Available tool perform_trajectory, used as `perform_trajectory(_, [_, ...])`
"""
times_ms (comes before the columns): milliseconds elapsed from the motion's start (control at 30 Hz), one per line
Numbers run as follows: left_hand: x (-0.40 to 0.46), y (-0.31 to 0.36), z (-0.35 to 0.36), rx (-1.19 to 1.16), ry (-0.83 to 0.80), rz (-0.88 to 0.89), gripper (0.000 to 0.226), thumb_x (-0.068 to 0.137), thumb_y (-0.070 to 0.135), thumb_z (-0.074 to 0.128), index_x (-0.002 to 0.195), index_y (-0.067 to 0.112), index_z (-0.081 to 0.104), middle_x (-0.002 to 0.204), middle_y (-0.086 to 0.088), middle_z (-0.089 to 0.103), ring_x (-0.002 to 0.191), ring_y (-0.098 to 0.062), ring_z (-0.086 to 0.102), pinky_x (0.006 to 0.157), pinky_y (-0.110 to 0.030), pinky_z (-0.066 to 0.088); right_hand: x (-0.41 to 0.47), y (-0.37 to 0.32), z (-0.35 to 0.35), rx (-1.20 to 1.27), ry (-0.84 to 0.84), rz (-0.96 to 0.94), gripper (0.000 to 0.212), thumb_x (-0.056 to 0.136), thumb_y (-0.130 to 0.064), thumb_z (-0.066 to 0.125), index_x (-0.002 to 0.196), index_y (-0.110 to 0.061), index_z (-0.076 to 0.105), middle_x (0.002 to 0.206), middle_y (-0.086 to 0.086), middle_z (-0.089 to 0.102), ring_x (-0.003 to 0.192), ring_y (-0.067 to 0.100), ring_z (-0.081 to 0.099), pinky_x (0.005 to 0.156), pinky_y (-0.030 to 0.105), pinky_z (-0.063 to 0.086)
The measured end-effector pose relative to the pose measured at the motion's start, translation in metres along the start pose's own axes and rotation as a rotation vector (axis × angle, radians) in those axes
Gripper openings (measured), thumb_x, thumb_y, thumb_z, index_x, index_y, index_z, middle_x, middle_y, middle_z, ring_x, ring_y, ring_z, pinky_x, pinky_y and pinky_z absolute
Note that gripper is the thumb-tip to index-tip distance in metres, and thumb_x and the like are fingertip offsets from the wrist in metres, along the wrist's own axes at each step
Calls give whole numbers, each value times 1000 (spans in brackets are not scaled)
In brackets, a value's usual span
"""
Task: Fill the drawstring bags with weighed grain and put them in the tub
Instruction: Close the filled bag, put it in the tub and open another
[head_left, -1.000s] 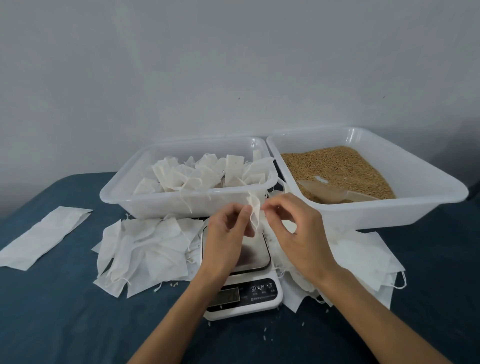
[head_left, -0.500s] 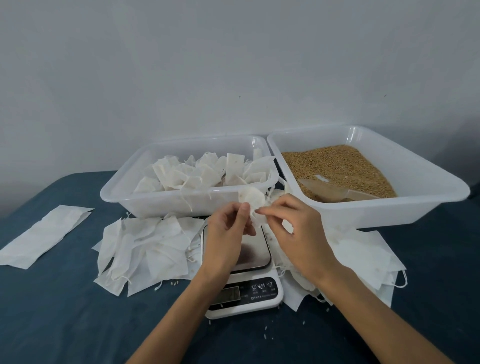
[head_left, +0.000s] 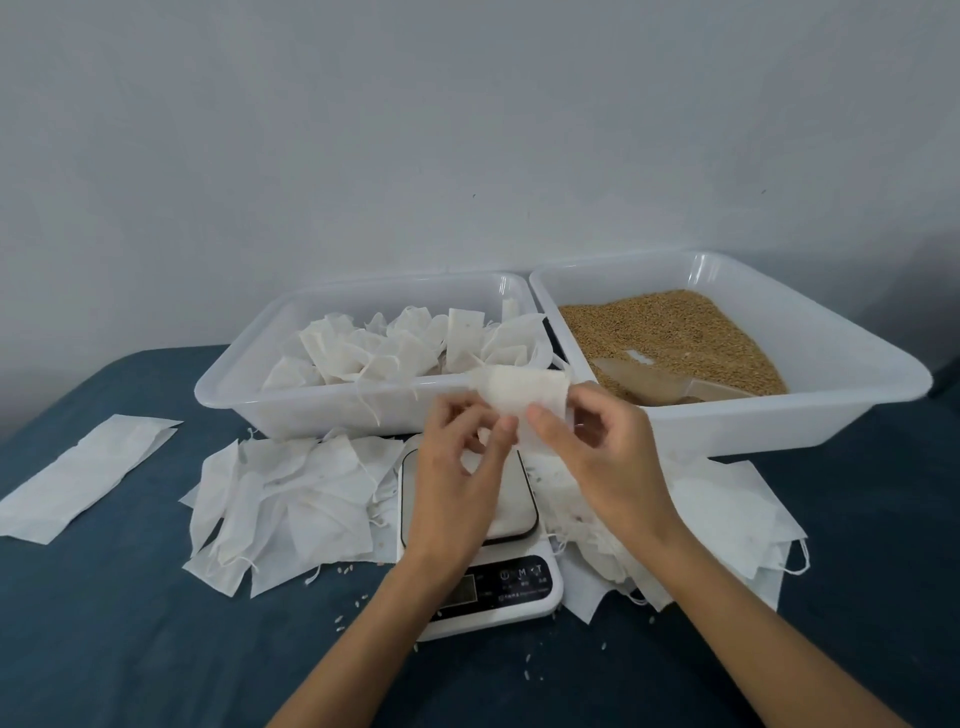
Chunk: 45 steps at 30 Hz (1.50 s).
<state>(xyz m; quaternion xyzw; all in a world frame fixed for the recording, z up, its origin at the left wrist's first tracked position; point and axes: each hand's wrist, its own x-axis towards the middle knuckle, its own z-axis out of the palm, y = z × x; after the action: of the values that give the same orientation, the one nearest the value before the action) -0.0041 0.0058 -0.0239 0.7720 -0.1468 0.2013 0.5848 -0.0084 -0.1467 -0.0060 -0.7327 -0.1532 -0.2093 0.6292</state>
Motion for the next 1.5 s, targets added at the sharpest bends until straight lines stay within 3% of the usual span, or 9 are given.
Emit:
perform_trajectory(100, [8,0,-10,-60,74,-88,18,97,35,67,92,19,72,126,13,59,106,1,64,84,-14,50,4,2,-7,145,24,99,12,93,-31,73,99,-22,77,94,4,77,89,23,73,78,38,59])
perform_trajectory(200, [10,-3,-13,-243,-16,-170,9,98,8,70,95,16,74,93,9,73,84,-2,66,76,-17,51,6,6,-9,97,34,92,25,92,-30,74,92,-5,74,91,23,68,81,27,65,74,45,52])
perform_trajectory(433, [6,-6,-8,-194,21,-99,30,96,-3,67,95,25,75,91,4,75,84,-9,69,74,-20,54,4,8,-4,-409,223,-86,16,82,-17,83,79,-11,69,91,-2,55,65,17,50,63,23,44])
perform_trajectory(600, [8,-6,-8,-277,20,-134,22,95,-5,69,98,16,75,78,12,69,74,-3,63,71,-17,52,3,5,-8,-142,141,-45,17,95,-29,71,84,-16,71,73,-2,65,53,15,54,51,28,43])
perform_trajectory(733, [10,-6,-11,-410,1,-202,19,95,0,71,111,10,74,92,2,77,88,-9,72,79,-20,57,4,6,-10,-20,33,5,28,100,-38,63,87,-13,65,71,2,65,38,25,54,40,29,37])
perform_trajectory(1033, [14,-4,-15,-573,24,-363,18,100,6,65,115,8,75,100,-16,76,88,-23,68,70,-24,57,2,3,-12,-38,-33,-29,49,95,-50,63,64,-14,55,47,4,37,40,23,64,38,39,33])
perform_trajectory(1200, [14,-3,-16,-265,112,-223,13,101,12,69,109,20,75,97,2,73,83,-12,63,72,-23,52,5,4,-16,-129,-86,-66,52,98,-39,64,57,-21,39,48,9,33,39,15,64,39,31,30])
perform_trajectory(1333, [3,3,-13,53,-166,-6,58,83,45,80,136,44,56,138,25,56,132,3,50,104,-9,38,20,-7,-21,-223,-268,-60,49,99,-46,61,59,-21,45,47,-3,40,38,16,62,43,18,32])
perform_trajectory(1500, [-2,3,-4,4,-194,1,44,90,13,75,126,32,60,113,21,69,109,0,63,88,-9,44,40,-37,-16,-404,-542,-21,59,97,-61,48,78,-8,67,48,12,52,39,12,63,48,29,40])
